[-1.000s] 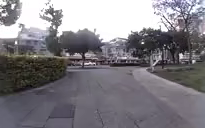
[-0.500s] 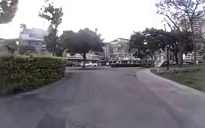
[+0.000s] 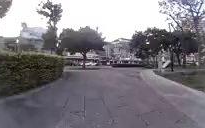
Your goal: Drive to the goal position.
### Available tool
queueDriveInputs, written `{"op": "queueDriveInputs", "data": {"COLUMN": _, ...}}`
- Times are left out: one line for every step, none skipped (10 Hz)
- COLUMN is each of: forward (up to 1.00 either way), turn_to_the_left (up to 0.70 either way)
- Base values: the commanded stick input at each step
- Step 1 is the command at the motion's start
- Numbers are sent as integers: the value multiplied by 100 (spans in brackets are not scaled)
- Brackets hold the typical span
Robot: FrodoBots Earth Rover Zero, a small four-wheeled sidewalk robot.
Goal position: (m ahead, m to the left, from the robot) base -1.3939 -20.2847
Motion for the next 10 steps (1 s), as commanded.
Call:
{"op": "queueDriveInputs", "data": {"forward": 100, "turn_to_the_left": 0}}
{"op": "queueDriveInputs", "data": {"forward": 100, "turn_to_the_left": 0}}
{"op": "queueDriveInputs", "data": {"forward": 100, "turn_to_the_left": 0}}
{"op": "queueDriveInputs", "data": {"forward": 100, "turn_to_the_left": 0}}
{"op": "queueDriveInputs", "data": {"forward": 100, "turn_to_the_left": 0}}
{"op": "queueDriveInputs", "data": {"forward": 100, "turn_to_the_left": 0}}
{"op": "queueDriveInputs", "data": {"forward": 100, "turn_to_the_left": 0}}
{"op": "queueDriveInputs", "data": {"forward": 100, "turn_to_the_left": 0}}
{"op": "queueDriveInputs", "data": {"forward": 100, "turn_to_the_left": 0}}
{"op": "queueDriveInputs", "data": {"forward": 100, "turn_to_the_left": 0}}
